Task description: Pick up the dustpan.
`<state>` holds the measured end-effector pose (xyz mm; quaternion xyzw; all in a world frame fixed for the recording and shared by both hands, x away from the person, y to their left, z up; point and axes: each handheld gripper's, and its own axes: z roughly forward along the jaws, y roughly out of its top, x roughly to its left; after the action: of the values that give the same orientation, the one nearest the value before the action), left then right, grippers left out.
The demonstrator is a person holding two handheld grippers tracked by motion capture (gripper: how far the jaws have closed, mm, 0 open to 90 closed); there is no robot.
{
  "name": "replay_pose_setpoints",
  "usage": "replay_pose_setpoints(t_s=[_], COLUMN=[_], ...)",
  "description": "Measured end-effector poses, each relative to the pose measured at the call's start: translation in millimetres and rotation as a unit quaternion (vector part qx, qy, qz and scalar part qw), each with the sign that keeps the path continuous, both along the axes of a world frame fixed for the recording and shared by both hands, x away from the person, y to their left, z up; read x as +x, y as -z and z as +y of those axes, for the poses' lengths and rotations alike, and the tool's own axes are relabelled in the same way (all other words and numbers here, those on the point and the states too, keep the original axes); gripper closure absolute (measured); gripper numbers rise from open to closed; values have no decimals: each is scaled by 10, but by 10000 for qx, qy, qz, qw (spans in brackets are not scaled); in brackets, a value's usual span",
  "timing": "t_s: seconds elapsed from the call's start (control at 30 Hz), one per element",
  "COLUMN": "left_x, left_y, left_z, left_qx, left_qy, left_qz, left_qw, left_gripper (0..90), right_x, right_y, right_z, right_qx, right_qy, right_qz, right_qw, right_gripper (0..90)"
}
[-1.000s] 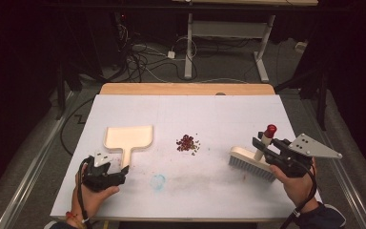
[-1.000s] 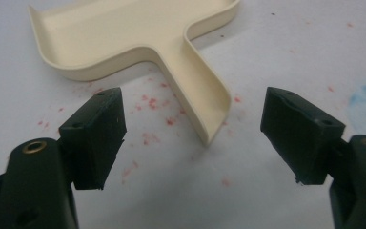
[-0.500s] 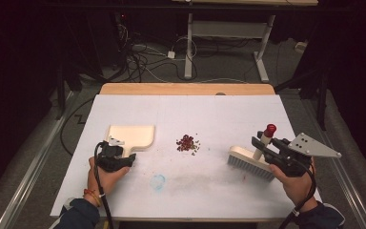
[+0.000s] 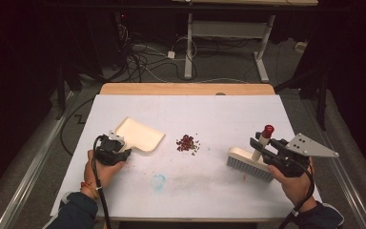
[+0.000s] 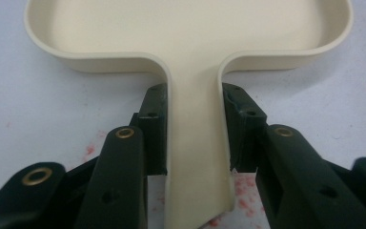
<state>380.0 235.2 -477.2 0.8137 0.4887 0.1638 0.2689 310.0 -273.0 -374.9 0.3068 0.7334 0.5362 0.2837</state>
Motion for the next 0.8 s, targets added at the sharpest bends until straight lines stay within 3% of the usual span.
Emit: replay_pose_setpoints(t_s=[0.27, 0.37, 0.5, 0.8], left_x=[-56, -91, -179, -350], left_y=[-218, -281, -350, -400], left_z=[106, 126, 143, 136], left_qx=[95, 41, 71, 102], left_qy=[137, 204, 427, 668], left_qz=[-259, -320, -445, -440], left_qw=[9995, 9993, 9981, 9967], left_gripper=[643, 643, 643, 643], right_x=[25, 37, 42, 57], right_y=[-12, -12, -10, -4], right_z=[-11, -25, -24, -15], right_qx=[61, 41, 12, 60], right_qy=[-1, 31, 68, 96], right_qz=[30, 26, 9, 46], right_qw=[10000, 10000, 10000, 9999], right_gripper=[694, 694, 694, 694])
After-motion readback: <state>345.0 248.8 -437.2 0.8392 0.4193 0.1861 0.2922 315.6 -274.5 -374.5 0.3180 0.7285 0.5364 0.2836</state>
